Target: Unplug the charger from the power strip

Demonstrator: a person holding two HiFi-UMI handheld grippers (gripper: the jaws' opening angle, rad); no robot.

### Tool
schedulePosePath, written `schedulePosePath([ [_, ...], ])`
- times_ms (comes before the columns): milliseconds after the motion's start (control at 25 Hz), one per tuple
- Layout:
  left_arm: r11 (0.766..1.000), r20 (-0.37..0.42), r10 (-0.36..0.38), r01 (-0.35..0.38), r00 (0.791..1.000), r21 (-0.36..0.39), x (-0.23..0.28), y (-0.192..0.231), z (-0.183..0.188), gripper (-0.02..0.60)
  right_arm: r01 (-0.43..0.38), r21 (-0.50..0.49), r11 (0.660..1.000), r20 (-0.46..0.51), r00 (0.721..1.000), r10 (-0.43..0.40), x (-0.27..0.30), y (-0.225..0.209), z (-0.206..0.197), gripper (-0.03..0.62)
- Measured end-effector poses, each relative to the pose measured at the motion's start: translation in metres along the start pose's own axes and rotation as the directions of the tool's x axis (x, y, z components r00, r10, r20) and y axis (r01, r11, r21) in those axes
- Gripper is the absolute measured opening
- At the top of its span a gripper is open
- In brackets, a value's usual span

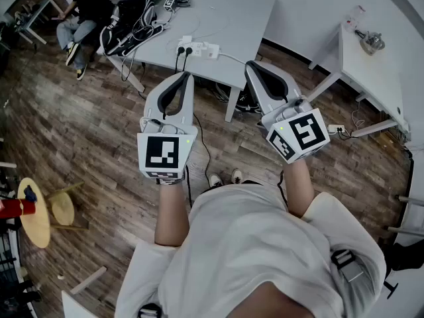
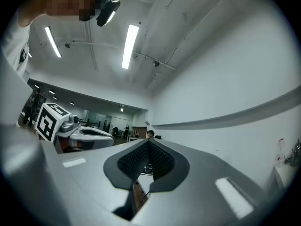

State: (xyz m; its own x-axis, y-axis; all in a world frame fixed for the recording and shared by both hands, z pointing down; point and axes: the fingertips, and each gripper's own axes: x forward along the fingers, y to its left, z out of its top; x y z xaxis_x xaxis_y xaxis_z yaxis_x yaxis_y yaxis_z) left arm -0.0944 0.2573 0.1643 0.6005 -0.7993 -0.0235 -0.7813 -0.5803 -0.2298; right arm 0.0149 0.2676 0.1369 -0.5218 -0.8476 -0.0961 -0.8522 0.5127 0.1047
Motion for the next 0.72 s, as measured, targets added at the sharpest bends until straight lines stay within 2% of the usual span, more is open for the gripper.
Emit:
schedulePosePath([
  [720, 1.000, -0.031, -0.005, 0.004, 1.000, -0.010, 0.012, 0.017, -0.019, 0.003, 0.044, 0.036, 0.998, -0.005, 0.999, -0.044, 0.019, -0.012, -0.015, 0.002],
])
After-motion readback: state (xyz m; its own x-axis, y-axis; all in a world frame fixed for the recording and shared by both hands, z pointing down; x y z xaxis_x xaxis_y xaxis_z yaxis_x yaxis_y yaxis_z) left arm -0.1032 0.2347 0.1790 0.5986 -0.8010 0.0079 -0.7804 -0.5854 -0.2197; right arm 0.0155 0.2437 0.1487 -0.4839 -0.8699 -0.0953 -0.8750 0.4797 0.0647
